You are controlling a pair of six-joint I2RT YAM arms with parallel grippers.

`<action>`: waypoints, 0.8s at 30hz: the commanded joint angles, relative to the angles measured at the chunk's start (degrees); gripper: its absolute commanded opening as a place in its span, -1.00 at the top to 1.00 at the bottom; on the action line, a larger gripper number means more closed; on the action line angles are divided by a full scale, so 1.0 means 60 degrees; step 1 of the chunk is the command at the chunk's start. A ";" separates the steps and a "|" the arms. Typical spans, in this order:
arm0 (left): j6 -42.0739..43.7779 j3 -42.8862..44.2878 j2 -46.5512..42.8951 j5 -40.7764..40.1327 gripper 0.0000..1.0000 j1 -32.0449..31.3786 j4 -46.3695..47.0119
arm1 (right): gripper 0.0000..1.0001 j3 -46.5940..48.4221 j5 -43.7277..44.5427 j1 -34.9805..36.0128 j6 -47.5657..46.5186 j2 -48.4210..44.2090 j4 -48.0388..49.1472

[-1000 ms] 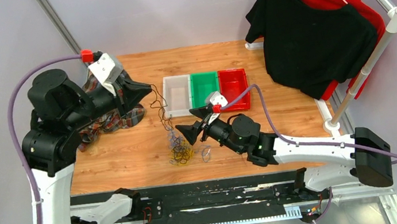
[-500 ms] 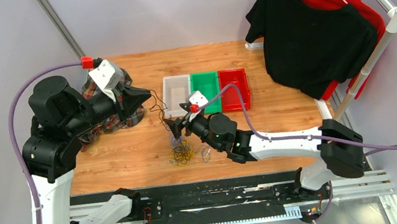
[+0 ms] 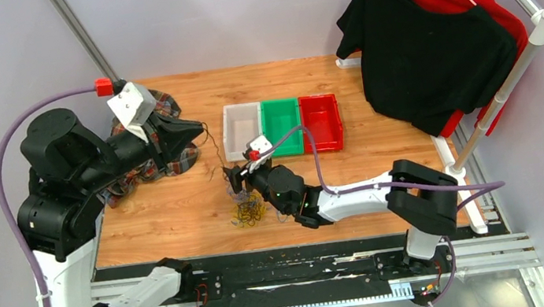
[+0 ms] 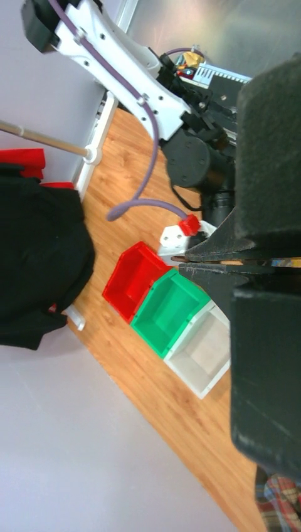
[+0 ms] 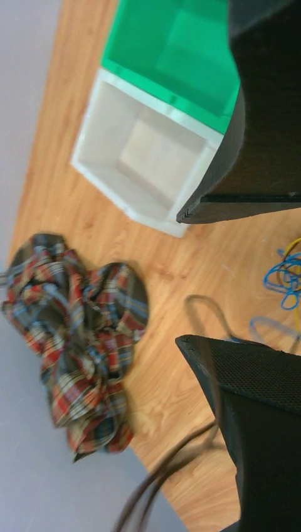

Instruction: Untangle the cables

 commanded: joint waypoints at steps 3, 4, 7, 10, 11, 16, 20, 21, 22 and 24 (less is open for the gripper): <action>-0.0130 0.1374 0.0281 -0.0052 0.99 -0.0047 0.0255 | -0.23 -0.0804 0.0460 0.0128 0.1183 0.0858 0.0312; -0.0107 0.1609 0.0347 -0.0111 0.99 -0.0054 0.0260 | -0.21 -0.0865 0.0443 0.0132 0.1304 0.0951 0.0257; 0.0001 0.2318 0.0566 -0.0340 0.99 -0.0051 0.0263 | -0.18 -0.1103 0.0517 0.0195 0.1598 0.1180 0.0244; 0.0242 0.2923 0.0739 -0.0667 0.99 -0.0055 0.0259 | -0.16 -0.1326 0.0539 0.0255 0.1808 0.1315 0.0294; 0.0365 0.3152 0.0820 -0.0819 0.99 -0.0055 0.0262 | -0.16 -0.1413 0.0548 0.0263 0.1878 0.1330 0.0285; 0.0859 0.4530 0.1255 -0.1816 0.99 -0.0055 0.0397 | -0.10 -0.1738 0.0568 0.0278 0.2167 0.1318 0.0263; 0.1466 0.4804 0.1196 -0.3297 0.99 -0.0054 0.1860 | -0.05 -0.2172 0.0627 0.0278 0.2642 0.1289 0.0351; 0.1636 0.4764 0.1140 -0.3748 0.99 -0.0042 0.2387 | -0.05 -0.2277 0.0647 0.0289 0.2726 0.1299 0.0380; 0.1787 0.4701 0.1099 -0.4140 0.99 -0.0054 0.2953 | -0.05 -0.2369 0.0655 0.0289 0.2795 0.1310 0.0416; 0.2056 0.4631 0.1066 -0.4873 0.99 -0.0053 0.4086 | -0.06 -0.2525 0.0666 0.0329 0.2948 0.1318 0.0458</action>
